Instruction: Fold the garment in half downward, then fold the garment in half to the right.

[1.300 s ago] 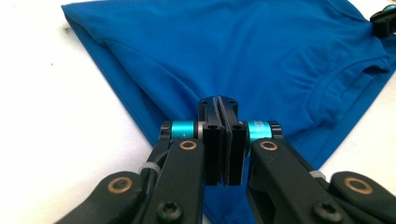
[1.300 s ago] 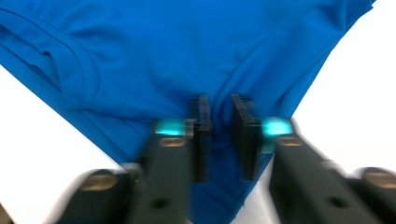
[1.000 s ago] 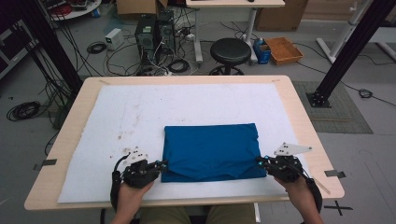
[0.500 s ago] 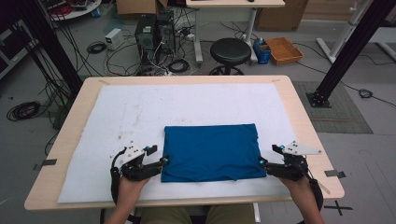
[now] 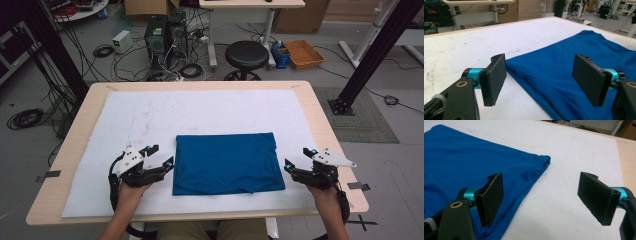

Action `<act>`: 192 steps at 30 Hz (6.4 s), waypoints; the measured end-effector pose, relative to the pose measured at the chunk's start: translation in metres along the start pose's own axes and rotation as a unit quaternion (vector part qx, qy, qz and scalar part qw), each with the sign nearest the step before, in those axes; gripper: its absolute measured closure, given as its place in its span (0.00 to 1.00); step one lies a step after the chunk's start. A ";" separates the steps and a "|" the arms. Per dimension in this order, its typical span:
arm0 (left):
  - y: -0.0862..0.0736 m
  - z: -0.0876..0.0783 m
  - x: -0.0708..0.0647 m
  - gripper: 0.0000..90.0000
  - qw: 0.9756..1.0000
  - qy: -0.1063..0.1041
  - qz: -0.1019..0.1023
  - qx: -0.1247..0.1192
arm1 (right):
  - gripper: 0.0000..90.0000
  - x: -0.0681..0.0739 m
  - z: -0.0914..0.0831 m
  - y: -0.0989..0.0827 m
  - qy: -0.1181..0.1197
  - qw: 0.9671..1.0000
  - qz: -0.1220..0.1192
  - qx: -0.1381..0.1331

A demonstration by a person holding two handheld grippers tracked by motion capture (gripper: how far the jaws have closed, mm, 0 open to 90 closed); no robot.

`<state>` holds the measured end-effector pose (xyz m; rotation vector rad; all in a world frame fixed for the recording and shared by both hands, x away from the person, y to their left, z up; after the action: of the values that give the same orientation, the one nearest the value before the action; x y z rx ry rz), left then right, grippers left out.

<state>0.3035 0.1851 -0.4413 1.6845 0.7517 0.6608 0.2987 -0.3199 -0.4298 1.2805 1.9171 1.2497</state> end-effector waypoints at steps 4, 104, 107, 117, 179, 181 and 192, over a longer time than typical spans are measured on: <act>0.000 0.000 0.003 0.29 1.000 0.010 -0.006 -0.001 | 0.23 -0.004 -0.001 -0.003 -0.005 1.000 0.009 0.003; -0.018 0.015 -0.059 0.91 0.972 -0.014 -0.082 0.219 | 0.32 0.177 0.195 0.112 0.182 0.972 -0.092 0.119; -0.019 0.015 -0.057 0.91 0.972 -0.020 -0.090 0.218 | 0.39 0.197 0.219 0.106 0.182 0.965 -0.105 0.158; -0.020 0.014 -0.053 0.92 0.971 -0.033 -0.098 0.216 | 0.67 0.243 0.267 0.094 0.170 0.946 -0.173 0.217; 0.071 0.194 -0.180 0.82 0.956 -0.249 -0.073 0.134 | 0.94 0.003 0.128 0.069 0.035 0.995 0.026 0.094; 0.075 0.186 -0.168 0.71 0.966 -0.224 -0.067 0.113 | 0.72 -0.002 0.123 0.069 0.031 0.995 0.046 0.087; 0.060 0.105 -0.058 0.36 0.995 -0.091 -0.037 0.029 | 0.70 0.009 0.057 0.048 0.058 0.996 0.025 0.068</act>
<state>0.3544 0.0650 -0.4089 1.7358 0.7040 0.4305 0.3609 -0.2822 -0.4119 1.3591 2.0940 1.2624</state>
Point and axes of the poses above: each handheld gripper's, and its own axes: z roughly forward along the jaws, y roughly out of its top, x roughly to its left, the point moved 2 cm from there along z, roughly forward along the jaws, and after that the axes turned 7 degrees about z, right-handed, at the moved point
